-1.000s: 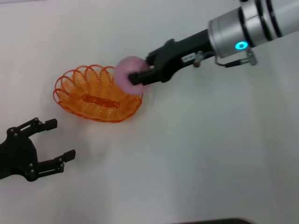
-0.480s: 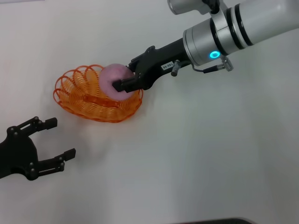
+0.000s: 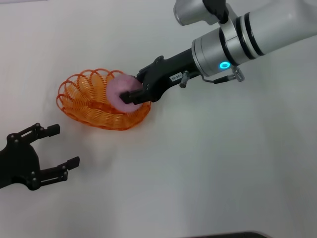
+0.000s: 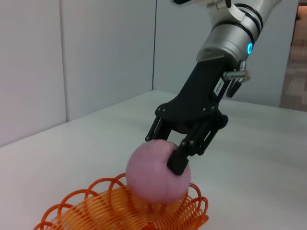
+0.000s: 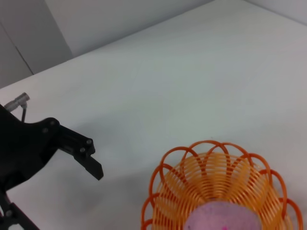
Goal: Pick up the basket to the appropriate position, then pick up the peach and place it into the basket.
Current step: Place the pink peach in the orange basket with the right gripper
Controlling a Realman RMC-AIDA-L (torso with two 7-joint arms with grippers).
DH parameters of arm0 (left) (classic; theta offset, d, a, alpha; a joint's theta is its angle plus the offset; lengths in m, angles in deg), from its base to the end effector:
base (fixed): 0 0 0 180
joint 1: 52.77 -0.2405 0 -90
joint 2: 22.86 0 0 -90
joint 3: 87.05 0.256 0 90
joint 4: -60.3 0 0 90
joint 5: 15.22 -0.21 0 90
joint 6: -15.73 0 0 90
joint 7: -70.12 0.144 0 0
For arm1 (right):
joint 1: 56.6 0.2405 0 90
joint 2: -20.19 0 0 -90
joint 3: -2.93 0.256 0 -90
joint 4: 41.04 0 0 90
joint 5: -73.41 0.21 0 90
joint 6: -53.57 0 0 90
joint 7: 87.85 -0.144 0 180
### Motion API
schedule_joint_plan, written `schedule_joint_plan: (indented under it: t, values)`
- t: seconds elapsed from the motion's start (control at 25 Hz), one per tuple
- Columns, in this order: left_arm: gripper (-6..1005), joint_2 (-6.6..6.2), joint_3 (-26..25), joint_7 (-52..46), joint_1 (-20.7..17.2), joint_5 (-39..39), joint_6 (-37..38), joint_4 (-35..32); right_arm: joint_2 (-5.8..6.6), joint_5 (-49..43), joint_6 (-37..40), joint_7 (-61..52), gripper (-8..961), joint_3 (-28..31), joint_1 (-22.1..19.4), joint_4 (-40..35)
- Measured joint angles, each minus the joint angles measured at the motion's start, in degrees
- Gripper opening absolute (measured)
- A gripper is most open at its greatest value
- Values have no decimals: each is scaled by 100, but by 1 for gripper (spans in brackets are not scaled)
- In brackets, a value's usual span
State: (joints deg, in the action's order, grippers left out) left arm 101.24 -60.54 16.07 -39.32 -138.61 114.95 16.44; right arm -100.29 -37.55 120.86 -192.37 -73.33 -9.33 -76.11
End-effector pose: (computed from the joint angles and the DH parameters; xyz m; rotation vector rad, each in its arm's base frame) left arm -0.3329 0.2224 0.0013 -2.6367 -0.4091 -0.6128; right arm 0.1578 0.3771 -0.0940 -2.9819 0.6377 0.2039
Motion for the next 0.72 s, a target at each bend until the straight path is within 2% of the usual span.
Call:
schedule_joint_plan:
  t: [0.72]
  values:
    - [872,0,-77,9,-15,-12,-11,-18,-18,101,-417,-30,471,-297,11,98]
